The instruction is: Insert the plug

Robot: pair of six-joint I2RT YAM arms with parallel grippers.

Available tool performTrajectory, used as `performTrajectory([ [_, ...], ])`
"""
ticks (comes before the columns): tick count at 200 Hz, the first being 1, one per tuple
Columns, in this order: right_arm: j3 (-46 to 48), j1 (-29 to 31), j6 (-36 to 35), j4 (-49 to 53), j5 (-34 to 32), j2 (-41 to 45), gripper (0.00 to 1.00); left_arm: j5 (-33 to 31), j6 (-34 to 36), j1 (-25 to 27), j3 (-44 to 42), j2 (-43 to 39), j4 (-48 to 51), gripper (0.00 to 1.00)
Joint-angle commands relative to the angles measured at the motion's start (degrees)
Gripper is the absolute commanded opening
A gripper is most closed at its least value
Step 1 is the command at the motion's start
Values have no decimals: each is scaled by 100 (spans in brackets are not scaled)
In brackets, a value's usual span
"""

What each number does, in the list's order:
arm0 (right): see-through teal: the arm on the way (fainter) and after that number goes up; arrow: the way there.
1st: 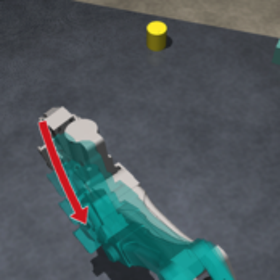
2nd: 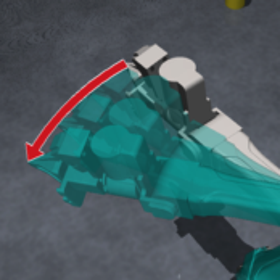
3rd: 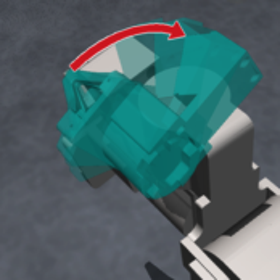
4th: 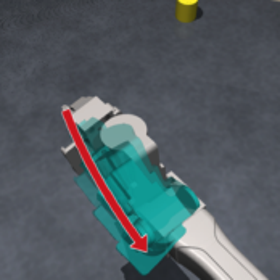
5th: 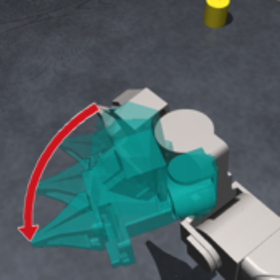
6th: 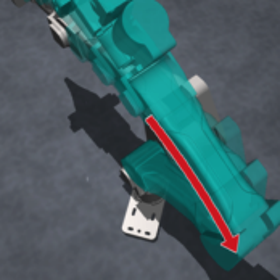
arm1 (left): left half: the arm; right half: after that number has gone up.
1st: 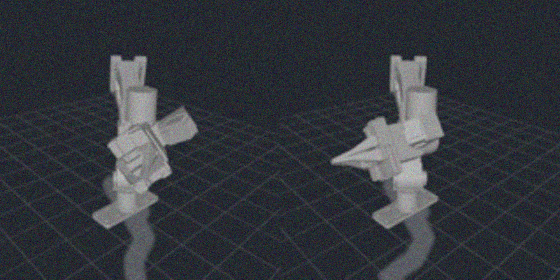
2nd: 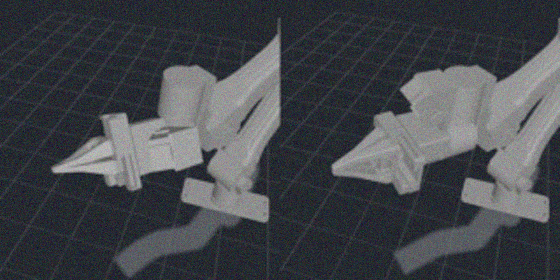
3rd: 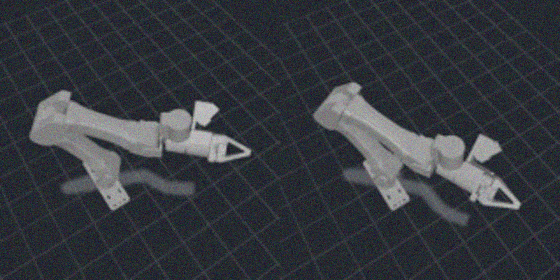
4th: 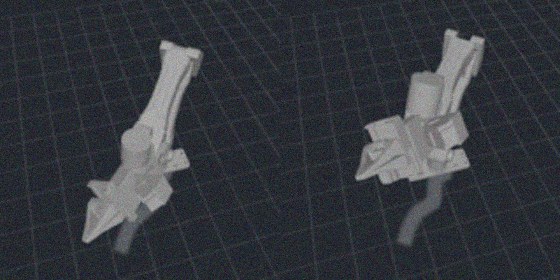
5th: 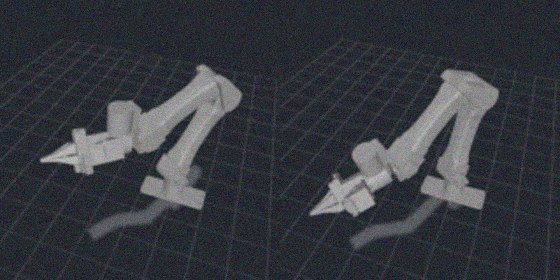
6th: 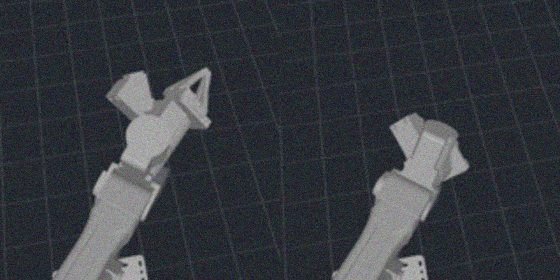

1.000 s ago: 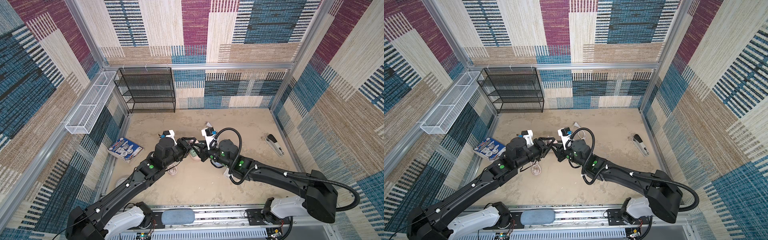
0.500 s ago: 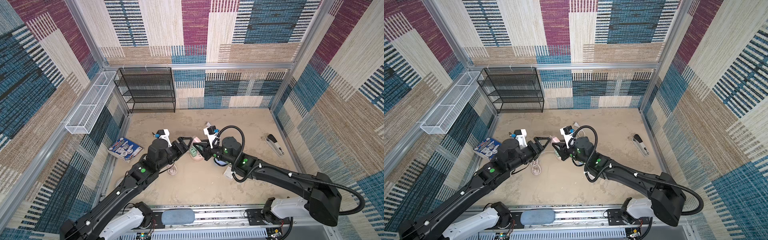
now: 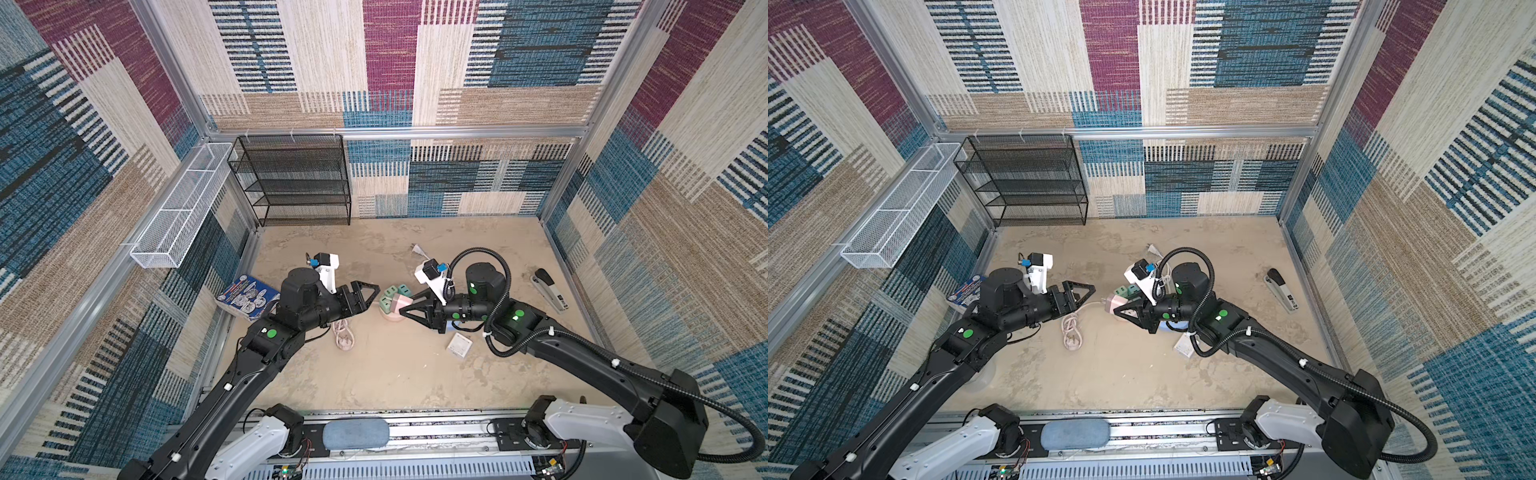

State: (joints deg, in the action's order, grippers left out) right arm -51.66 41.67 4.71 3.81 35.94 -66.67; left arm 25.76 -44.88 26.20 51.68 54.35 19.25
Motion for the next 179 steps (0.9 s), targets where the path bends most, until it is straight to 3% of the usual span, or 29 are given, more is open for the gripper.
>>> performTrajectory([
  [1, -23, 1, -464, 88, -186, 79, 0, 1426, -392, -44, -94, 165, -361, 80],
  [36, -199, 1, -537, 313, -437, -247, 0, 2329, -1421, -162, -565, 280, -1350, 78],
  [93, -136, 6, -536, 96, -420, -541, 0, 2829, -2394, -379, -1112, 325, -2284, 74],
  [128, 57, 2, -471, -74, -465, -381, 0, 2888, -2587, -859, -1394, 208, -2378, 72],
  [179, 16, 6, -519, -151, -376, -578, 0, 3084, -2855, -923, -1426, 255, -2621, 72],
])
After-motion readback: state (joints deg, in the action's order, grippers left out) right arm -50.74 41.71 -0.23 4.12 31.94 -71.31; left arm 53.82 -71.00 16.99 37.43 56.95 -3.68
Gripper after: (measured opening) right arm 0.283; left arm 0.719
